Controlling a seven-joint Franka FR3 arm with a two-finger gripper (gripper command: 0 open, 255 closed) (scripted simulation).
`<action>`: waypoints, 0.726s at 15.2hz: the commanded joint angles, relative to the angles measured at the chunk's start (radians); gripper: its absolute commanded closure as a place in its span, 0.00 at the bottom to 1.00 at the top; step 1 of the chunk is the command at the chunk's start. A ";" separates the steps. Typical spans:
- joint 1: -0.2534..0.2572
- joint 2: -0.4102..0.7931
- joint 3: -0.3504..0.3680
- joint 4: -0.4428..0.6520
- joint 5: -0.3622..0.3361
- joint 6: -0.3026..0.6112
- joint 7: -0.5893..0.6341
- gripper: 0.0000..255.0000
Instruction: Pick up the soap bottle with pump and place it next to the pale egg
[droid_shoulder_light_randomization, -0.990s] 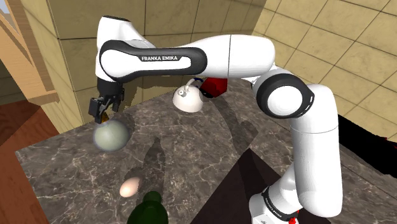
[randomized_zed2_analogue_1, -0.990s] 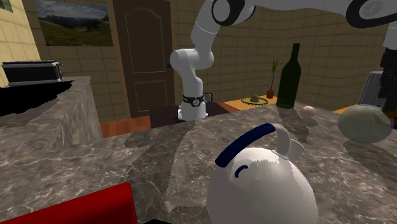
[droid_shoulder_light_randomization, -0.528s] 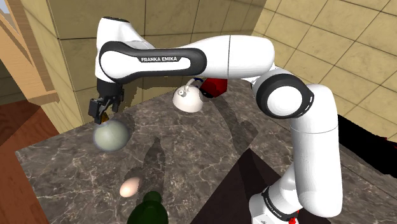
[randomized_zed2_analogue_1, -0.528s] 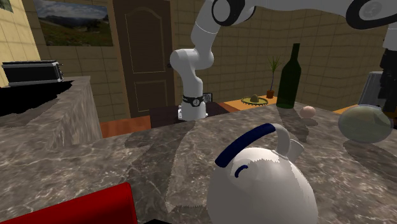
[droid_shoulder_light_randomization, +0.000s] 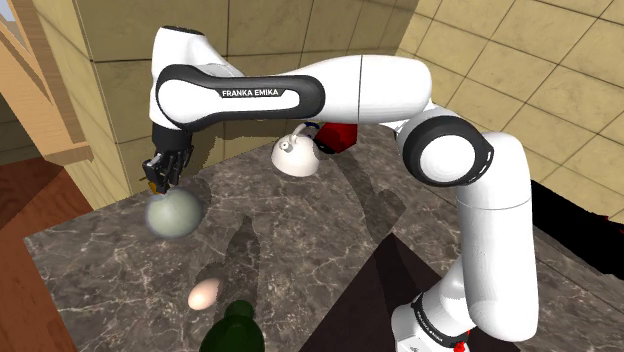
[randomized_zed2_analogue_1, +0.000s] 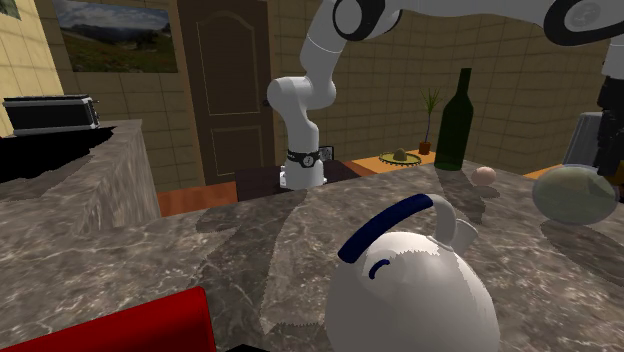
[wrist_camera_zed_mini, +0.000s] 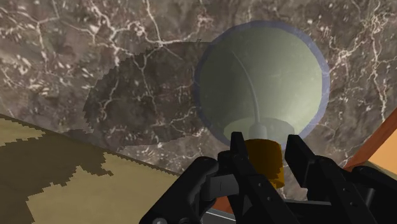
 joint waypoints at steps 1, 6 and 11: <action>0.000 0.001 0.000 -0.001 0.000 0.000 0.000 1.00; 0.002 -0.010 0.002 0.037 0.002 -0.047 0.005 1.00; 0.007 -0.017 0.004 0.094 0.002 -0.110 0.010 1.00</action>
